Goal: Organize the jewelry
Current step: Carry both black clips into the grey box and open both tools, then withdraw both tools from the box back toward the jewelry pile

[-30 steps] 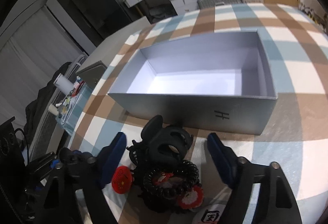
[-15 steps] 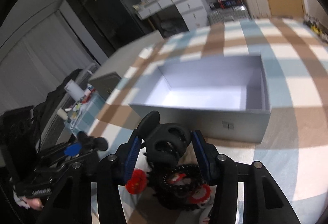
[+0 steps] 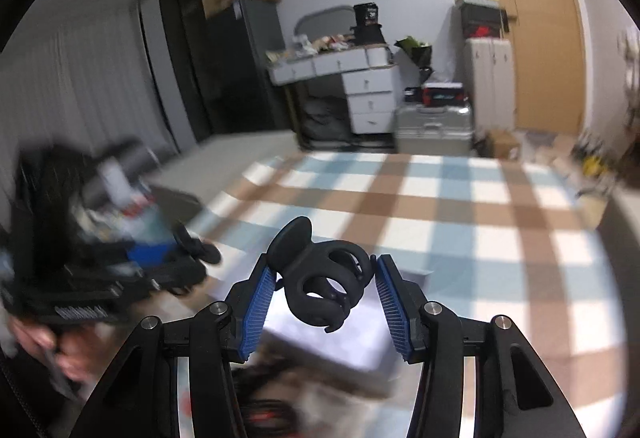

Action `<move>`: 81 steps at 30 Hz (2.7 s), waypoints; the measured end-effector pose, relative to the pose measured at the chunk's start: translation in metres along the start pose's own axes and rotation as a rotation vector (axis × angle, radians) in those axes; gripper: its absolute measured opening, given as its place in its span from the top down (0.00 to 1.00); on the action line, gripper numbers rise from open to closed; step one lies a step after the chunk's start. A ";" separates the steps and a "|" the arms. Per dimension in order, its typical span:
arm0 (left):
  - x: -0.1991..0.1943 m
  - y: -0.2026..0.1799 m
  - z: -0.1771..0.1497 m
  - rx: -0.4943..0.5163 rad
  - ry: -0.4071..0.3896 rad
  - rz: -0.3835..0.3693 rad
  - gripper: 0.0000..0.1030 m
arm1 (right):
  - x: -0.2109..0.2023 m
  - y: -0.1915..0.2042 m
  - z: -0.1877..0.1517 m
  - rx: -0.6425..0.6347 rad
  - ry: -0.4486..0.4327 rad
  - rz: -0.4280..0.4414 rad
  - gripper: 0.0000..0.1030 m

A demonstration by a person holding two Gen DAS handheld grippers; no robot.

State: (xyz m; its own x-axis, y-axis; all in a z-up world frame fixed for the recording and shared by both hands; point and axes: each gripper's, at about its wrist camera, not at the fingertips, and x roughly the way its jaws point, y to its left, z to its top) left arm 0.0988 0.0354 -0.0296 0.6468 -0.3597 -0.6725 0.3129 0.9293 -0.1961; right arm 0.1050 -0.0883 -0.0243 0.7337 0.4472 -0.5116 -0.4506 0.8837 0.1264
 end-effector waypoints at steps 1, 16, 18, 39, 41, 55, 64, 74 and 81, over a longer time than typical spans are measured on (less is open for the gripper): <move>0.005 0.000 0.002 -0.004 0.013 -0.003 0.60 | 0.007 0.001 0.000 -0.039 0.023 -0.030 0.51; 0.061 0.002 0.014 -0.031 0.171 -0.046 0.60 | 0.077 -0.012 -0.009 -0.077 0.298 -0.010 0.51; 0.065 0.005 0.014 -0.052 0.185 -0.056 0.60 | 0.079 -0.015 -0.008 -0.053 0.304 0.000 0.51; 0.004 -0.010 0.016 -0.014 -0.027 0.014 0.31 | -0.002 -0.031 -0.020 0.121 0.022 0.004 0.12; -0.002 -0.010 0.015 -0.017 -0.050 0.028 0.29 | -0.014 -0.030 -0.020 0.129 -0.017 0.005 0.09; -0.044 -0.024 -0.002 0.001 -0.194 0.140 0.18 | -0.086 0.005 -0.021 0.077 -0.193 -0.006 0.00; -0.052 -0.024 -0.026 -0.037 -0.234 0.220 0.01 | -0.112 0.023 -0.047 0.022 -0.256 -0.047 0.00; -0.055 -0.032 -0.051 -0.028 -0.233 0.246 0.01 | -0.102 0.017 -0.080 0.035 -0.162 -0.051 0.00; -0.051 -0.028 -0.069 -0.057 -0.199 0.263 0.01 | -0.087 0.017 -0.104 0.041 -0.063 -0.037 0.00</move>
State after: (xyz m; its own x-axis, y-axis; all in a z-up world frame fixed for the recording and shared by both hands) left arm 0.0095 0.0337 -0.0389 0.8250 -0.1111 -0.5541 0.0816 0.9936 -0.0777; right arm -0.0194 -0.1262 -0.0662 0.7805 0.4208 -0.4623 -0.4021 0.9042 0.1441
